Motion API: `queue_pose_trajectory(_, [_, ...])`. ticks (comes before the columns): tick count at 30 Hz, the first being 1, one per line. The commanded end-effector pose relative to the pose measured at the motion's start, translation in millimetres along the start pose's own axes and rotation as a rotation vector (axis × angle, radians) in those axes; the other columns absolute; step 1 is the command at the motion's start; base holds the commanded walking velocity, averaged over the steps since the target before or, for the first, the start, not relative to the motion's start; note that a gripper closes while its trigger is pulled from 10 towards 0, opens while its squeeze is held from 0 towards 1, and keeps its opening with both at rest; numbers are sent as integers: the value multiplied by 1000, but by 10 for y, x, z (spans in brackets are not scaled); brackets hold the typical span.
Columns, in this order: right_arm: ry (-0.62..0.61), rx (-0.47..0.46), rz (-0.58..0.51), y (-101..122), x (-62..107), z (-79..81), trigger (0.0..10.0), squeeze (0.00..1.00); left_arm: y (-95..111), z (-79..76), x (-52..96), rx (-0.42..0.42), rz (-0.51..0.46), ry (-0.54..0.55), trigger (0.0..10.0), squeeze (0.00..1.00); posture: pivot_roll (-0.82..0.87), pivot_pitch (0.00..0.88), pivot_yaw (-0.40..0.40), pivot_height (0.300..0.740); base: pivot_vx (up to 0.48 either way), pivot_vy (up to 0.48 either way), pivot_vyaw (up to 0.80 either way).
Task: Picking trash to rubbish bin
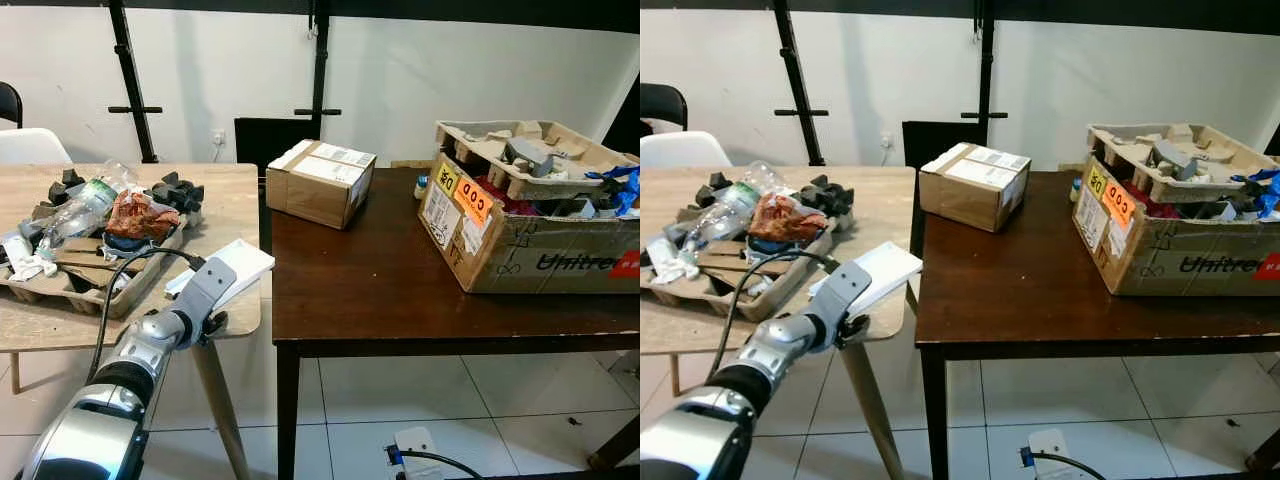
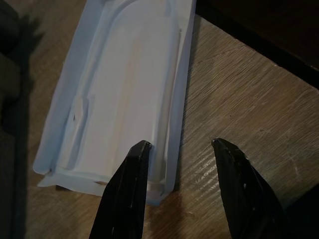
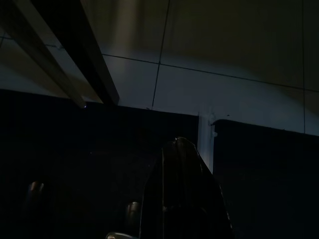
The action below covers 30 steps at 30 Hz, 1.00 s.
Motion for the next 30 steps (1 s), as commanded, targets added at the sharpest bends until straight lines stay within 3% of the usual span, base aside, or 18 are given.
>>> queue_pose_trajectory(1, [4,-5,36,-88,22,7,10000,0,-579,-289,6,65,224,-104,7255,0,-19,168,-38,740,0,0,0])
queue_pose_trajectory(2, [4,-6,36,-86,21,7,10000,0,-597,-299,10,66,233,-112,0,0,-21,167,-36,740,0,0,0])
queue_pose_trajectory(11, [2,-7,36,-83,19,5,10000,0,-595,-291,19,40,243,-129,0,0,-19,165,-37,740,0,0,0])
queue_pose_trajectory(19, [3,-9,36,-71,12,19,10000,0,-569,-172,42,33,224,-75,0,0,-16,161,-34,740,0,0,0])
queue_pose_trajectory(22, [1,-11,37,-70,10,18,10000,0,-514,-76,56,61,172,-21,0,0,-15,152,-33,740,0,0,0])
queue_pose_trajectory(28, [1,-8,36,-63,6,11,10000,0,-400,-28,68,102,55,-4,0,0,-10,137,-39,740,0,0,0])
queue_pose_trajectory(30, [2,-6,34,-49,-1,6,10000,0,-324,-33,66,151,-1,-18,0,0,-8,127,-41,740,0,0,0])
Point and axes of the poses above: a point about 5 cm out from each wrist's last joint towards the gripper, its own x axis pointing back from the gripper into the wrist, its own y axis along the axis of the wrist's last joint, z = x × y, the point moved 3 cm from there along -x, pointing out of the wrist towards the gripper, and after that the axes turned 8 degrees about x, right-handed, at the moved point
